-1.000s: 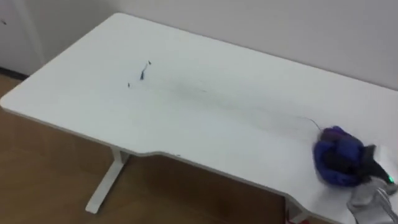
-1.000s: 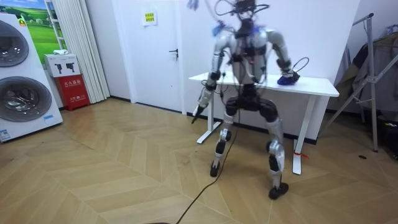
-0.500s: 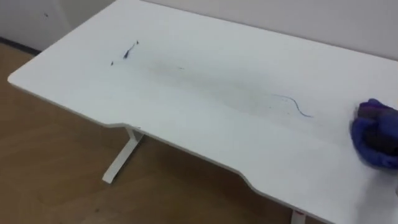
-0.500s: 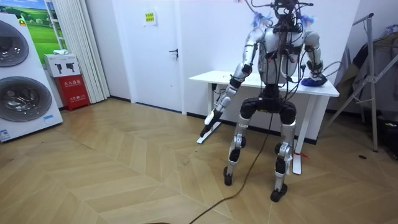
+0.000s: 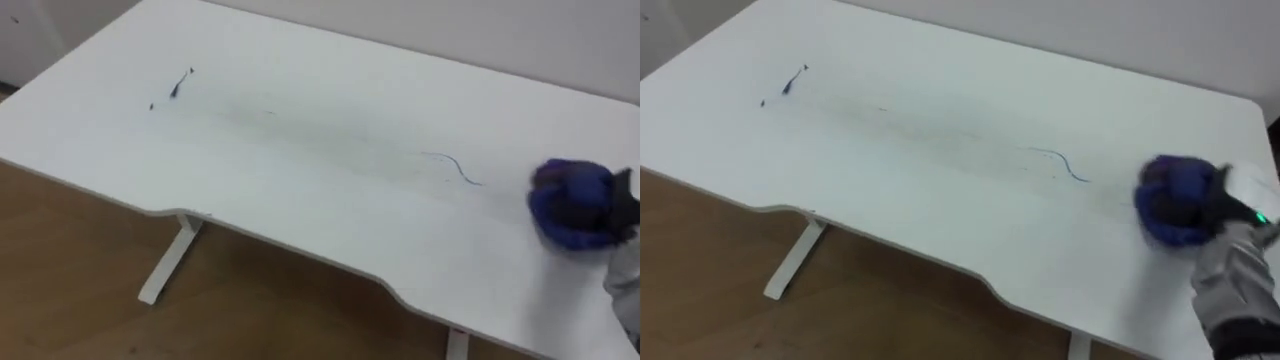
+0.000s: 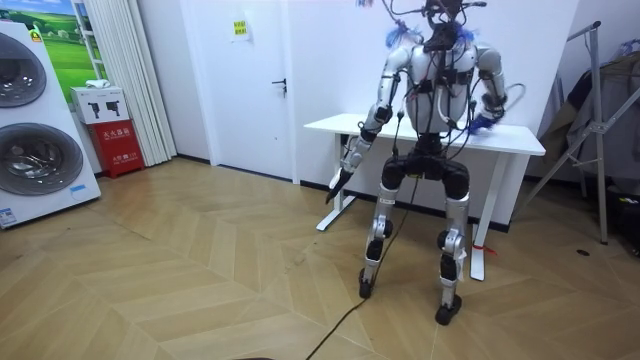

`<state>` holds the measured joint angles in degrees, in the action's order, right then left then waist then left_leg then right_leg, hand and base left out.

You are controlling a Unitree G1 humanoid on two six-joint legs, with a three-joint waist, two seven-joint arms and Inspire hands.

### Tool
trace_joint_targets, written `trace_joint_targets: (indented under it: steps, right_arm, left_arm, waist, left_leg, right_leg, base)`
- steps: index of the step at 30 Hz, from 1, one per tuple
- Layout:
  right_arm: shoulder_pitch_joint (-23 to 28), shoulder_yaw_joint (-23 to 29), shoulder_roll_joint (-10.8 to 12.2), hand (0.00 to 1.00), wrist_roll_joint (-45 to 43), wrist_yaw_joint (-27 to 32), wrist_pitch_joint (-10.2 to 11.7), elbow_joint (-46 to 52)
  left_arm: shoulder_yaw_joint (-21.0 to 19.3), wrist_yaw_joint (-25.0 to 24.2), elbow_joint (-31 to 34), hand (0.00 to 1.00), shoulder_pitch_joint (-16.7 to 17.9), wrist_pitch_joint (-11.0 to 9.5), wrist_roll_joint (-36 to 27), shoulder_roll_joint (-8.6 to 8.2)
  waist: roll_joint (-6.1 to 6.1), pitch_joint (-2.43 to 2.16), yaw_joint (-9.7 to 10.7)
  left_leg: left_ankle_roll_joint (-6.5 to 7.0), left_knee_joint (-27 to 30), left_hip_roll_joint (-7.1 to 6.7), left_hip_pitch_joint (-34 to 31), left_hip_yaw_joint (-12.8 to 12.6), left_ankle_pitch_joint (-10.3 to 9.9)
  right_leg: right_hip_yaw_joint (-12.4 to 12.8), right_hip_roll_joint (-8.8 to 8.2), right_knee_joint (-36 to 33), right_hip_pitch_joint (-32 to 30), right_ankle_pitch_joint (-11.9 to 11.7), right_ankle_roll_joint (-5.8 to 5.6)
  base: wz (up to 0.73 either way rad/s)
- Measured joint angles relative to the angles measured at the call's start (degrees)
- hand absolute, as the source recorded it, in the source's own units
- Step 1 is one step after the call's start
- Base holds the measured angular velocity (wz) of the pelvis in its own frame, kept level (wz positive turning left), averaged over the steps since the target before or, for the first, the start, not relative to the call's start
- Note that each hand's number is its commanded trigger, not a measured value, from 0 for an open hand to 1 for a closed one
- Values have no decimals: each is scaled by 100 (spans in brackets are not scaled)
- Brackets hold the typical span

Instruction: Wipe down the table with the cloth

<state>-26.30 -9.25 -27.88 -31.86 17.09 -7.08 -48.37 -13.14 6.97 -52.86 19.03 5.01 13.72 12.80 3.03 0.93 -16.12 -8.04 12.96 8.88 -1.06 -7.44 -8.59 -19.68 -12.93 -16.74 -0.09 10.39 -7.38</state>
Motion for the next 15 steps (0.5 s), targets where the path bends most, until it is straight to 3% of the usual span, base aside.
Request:
trace_joint_targets:
  steps: [1,4,10,11,13,15]
  right_arm:
    - [-172,-83,8,100,-45,-38,53,4]
    - [-215,-84,80,100,-343,-45,111,27]
    - [405,-84,86,100,-962,-160,107,25]
    - [561,-55,87,100,-821,-83,145,58]
    - [560,-77,81,100,-819,-75,157,7]
    - [456,-78,78,100,-815,-36,133,-125]
  left_arm:
    - [-12,-20,-7,0,1,22,3,2]
    - [3,-41,-7,0,180,210,40,-6]
    - [-6,-134,-8,0,444,291,-81,-1]
    - [-4,-136,-12,0,441,286,-83,-2]
    - [3,-136,-7,0,363,250,-90,2]
    - [15,-136,2,0,120,179,-107,3]
  waist:
    - [21,10,-183]
    - [69,-6,-407]
    - [35,0,-370]
    - [-14,-22,-277]
    - [-62,-44,-253]
    - [-104,-29,-310]
  left_leg:
    - [9,-22,-1,-65,44,6]
    - [28,-17,-24,-111,238,5]
    - [28,-60,-59,47,471,5]
    - [28,-77,-69,63,539,5]
    - [28,-77,-70,77,579,5]
    - [28,-76,-68,39,575,5]
  right_leg:
    - [-26,25,93,-18,-51,-1]
    - [-266,26,195,124,-118,-28]
    - [-490,27,333,493,-114,-34]
    - [-581,27,330,563,-114,-34]
    - [-636,27,328,577,-114,-35]
    - [-686,27,327,539,-114,-35]
  base:
    - [5]
    - [30]
    - [22]
    - [22]
    - [8]
    - [-4]
